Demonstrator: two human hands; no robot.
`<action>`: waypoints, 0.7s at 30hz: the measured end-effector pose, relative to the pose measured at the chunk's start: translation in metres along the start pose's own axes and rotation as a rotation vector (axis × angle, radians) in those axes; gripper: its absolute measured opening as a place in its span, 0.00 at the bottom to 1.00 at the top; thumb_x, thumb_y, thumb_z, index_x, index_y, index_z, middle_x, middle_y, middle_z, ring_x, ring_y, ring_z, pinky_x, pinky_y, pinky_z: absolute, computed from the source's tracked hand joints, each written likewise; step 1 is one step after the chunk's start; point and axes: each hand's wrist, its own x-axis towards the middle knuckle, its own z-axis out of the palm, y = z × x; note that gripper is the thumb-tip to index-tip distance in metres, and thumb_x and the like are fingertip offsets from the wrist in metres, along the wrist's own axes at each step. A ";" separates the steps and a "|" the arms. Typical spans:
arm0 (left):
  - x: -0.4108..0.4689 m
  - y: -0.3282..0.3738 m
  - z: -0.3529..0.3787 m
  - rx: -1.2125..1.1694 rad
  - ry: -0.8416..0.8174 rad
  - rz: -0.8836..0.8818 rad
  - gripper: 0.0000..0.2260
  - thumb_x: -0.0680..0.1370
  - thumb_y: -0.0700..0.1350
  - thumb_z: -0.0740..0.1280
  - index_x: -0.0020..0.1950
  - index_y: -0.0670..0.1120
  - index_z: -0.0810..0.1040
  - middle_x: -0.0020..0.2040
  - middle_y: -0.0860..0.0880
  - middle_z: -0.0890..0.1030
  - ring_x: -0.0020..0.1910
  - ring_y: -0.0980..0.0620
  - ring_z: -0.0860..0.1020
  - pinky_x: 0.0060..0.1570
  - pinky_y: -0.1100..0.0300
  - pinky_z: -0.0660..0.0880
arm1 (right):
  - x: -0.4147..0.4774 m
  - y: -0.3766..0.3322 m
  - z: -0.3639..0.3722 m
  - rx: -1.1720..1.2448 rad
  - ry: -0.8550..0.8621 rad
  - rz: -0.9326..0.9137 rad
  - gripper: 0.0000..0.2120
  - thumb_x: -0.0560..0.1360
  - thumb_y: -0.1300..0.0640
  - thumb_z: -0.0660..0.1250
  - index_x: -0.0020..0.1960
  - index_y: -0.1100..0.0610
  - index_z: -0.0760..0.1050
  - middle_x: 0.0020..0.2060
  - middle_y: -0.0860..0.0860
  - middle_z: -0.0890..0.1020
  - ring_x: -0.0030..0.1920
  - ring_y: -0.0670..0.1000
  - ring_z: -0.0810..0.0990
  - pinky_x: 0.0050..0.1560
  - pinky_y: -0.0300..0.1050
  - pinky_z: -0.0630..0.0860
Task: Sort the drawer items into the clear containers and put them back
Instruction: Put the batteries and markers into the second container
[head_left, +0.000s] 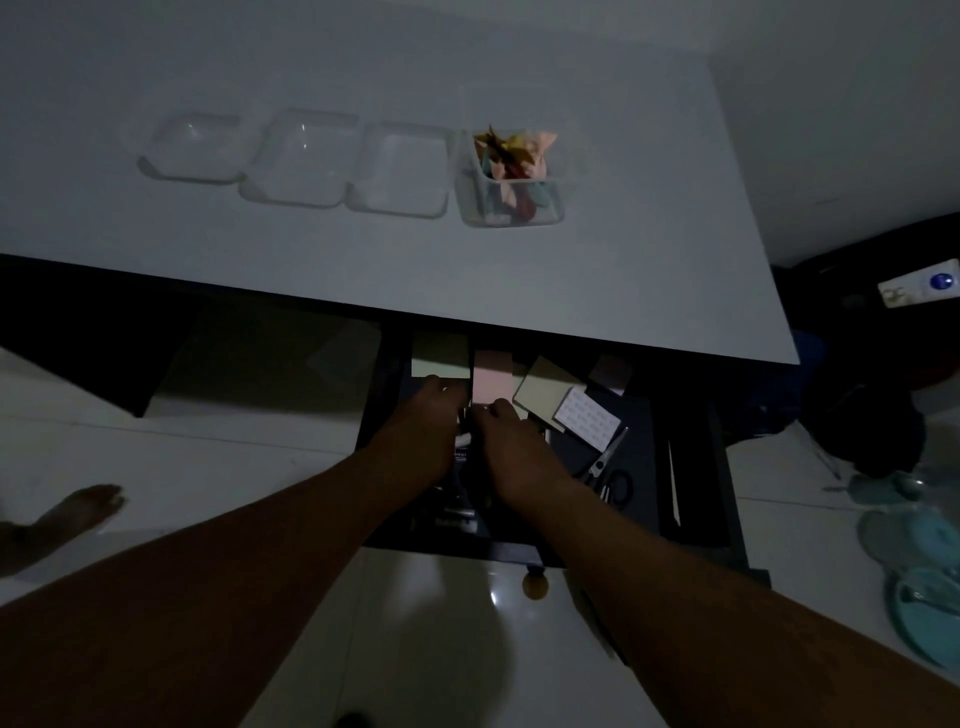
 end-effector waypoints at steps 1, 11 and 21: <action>0.001 0.000 0.001 0.004 -0.007 -0.002 0.12 0.70 0.30 0.71 0.49 0.41 0.75 0.49 0.45 0.71 0.44 0.46 0.76 0.40 0.65 0.70 | 0.001 -0.001 0.000 0.007 -0.004 -0.003 0.30 0.73 0.56 0.73 0.73 0.54 0.68 0.63 0.59 0.72 0.58 0.64 0.76 0.55 0.49 0.73; 0.002 0.007 -0.002 -0.020 -0.031 0.003 0.03 0.75 0.34 0.70 0.49 0.37 0.82 0.48 0.39 0.81 0.49 0.43 0.80 0.46 0.65 0.68 | 0.008 -0.008 0.009 0.020 0.060 0.070 0.23 0.75 0.59 0.71 0.69 0.56 0.72 0.61 0.59 0.75 0.57 0.62 0.79 0.58 0.50 0.76; 0.009 0.011 -0.010 0.076 -0.114 -0.145 0.09 0.76 0.35 0.67 0.54 0.40 0.84 0.54 0.41 0.83 0.55 0.43 0.82 0.56 0.55 0.78 | 0.004 0.004 -0.004 0.092 0.023 0.070 0.18 0.75 0.63 0.67 0.65 0.56 0.77 0.58 0.57 0.79 0.59 0.58 0.79 0.52 0.42 0.71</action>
